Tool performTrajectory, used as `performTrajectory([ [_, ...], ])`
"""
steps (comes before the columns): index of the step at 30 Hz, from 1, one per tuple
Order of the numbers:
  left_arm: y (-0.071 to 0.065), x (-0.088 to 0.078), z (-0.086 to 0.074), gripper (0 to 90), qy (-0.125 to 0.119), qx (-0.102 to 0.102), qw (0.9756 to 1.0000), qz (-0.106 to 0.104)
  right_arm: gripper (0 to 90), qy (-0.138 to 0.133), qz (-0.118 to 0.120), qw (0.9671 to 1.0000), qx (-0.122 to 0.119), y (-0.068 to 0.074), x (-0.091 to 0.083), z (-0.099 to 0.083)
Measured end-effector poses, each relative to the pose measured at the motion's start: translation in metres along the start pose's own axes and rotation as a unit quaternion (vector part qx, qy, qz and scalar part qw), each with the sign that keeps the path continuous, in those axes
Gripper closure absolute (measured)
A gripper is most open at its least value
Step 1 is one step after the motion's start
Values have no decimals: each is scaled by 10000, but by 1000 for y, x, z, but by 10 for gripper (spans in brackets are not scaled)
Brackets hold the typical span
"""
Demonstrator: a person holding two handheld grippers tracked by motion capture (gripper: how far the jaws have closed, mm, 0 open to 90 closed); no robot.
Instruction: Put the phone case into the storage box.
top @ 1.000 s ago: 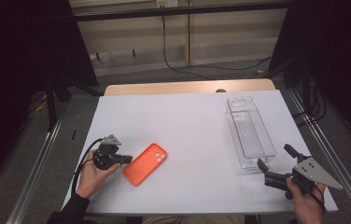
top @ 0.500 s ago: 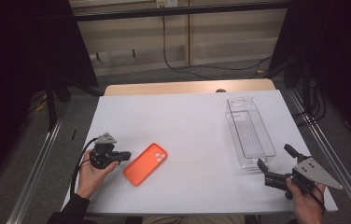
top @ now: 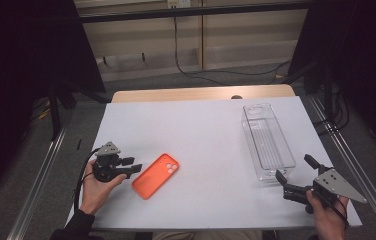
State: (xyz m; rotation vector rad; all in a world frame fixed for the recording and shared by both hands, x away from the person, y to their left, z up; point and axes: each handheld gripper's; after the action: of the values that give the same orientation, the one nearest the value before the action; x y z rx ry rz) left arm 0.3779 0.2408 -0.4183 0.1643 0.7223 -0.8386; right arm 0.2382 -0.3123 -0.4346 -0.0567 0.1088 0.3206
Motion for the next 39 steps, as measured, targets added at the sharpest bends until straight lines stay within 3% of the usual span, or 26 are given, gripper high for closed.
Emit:
performTrajectory([
  [2, -1, 0, 0, 486, -28, 3, 10000, 54, 0, 11, -11, 10000, -12, 0, 0, 0],
  [4, -1, 0, 0, 367, -20, 26, 9999, 111, 0, -3, -8, 10000, -7, 0, 0, 0],
  [8, -3, -2, 1, 215, -128, -56, 9997, 176, 0, -4, -5, 10000, -7, 0, 0, 0],
  [14, -5, -6, 1, 80, -202, -99, 9997, -13, 0, -6, -16, 10000, -6, 0, 0, 0],
  [16, -6, -8, 1, 52, -188, -24, 9997, -120, 0, -12, -12, 10000, -4, 0, 0, 0],
  [23, -13, -8, -1, 48, -39, -34, 9992, -400, 0, -4, -11, 10000, -3, 0, 0, 0],
  [27, -18, -3, -2, 49, 167, 24, 9997, -202, 0, -24, -14, 10000, 4, 0, 0, 0],
  [39, -27, 9, 4, 55, 438, 213, 9982, -356, 0, 1, -7, 10000, -2, 0, 0, 0],
])
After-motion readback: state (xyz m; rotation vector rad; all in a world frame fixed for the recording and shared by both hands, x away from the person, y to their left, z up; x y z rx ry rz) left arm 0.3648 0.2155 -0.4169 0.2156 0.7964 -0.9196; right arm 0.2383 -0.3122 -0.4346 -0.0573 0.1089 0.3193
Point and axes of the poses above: each handheld gripper's, and its own axes: x roughly forward along the jaws, z roughly out of its top, y roughly to its left, and after that the axes turned 1 degree about -y, right-handed
